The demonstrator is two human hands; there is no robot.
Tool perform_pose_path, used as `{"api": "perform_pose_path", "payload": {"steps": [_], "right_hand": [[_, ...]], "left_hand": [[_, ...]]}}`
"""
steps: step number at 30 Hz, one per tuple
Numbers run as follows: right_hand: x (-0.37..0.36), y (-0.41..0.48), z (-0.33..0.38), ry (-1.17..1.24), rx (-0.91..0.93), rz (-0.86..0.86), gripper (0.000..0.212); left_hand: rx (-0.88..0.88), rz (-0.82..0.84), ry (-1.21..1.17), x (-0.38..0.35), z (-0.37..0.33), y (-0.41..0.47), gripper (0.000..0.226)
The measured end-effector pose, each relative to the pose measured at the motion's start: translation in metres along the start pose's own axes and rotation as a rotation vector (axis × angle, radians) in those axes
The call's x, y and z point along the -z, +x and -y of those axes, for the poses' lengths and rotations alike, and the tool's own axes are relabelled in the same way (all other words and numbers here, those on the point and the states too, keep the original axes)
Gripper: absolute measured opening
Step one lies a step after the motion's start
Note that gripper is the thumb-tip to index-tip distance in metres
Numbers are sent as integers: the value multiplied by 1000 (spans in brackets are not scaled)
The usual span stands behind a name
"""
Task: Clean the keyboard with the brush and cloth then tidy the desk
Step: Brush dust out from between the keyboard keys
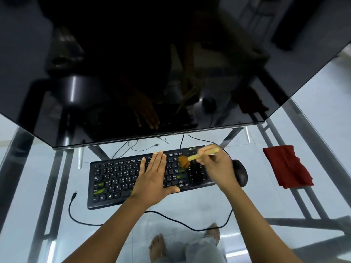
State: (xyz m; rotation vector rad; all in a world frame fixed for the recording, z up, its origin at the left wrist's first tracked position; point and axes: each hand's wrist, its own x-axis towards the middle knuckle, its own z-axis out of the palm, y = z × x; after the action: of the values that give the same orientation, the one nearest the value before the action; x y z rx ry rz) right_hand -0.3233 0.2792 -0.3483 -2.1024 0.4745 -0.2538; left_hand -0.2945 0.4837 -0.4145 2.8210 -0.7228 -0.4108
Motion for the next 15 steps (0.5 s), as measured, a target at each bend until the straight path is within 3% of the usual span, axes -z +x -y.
{"api": "perform_pose_path", "payload": {"steps": [1,3,5,8,9,12,13,15], "right_hand": [[-5,0,1,-31,16,27,15],[-8,2,6,-51,89,-120,23],[-11,0,8,6,101,-159,29],[-24,-7,9,23,111,116,18],[-28,-9,6,-22,150,130,16],[-30,-6,4,-27,155,-67,21],[-30,-6,7,22,120,-44,20],[-35,-6,12,72,29,200,13]], "left_hand": [[0,0,-5,0,1,0,118],[-1,-3,-14,1,0,-1,119],[12,-11,-9,3,-1,-2,120],[70,-29,-16,3,4,-8,124],[80,-33,-16,2,6,-10,124],[100,-47,2,3,13,-15,125],[111,-51,0,4,16,-16,126],[118,-52,-6,5,22,-19,126]]}}
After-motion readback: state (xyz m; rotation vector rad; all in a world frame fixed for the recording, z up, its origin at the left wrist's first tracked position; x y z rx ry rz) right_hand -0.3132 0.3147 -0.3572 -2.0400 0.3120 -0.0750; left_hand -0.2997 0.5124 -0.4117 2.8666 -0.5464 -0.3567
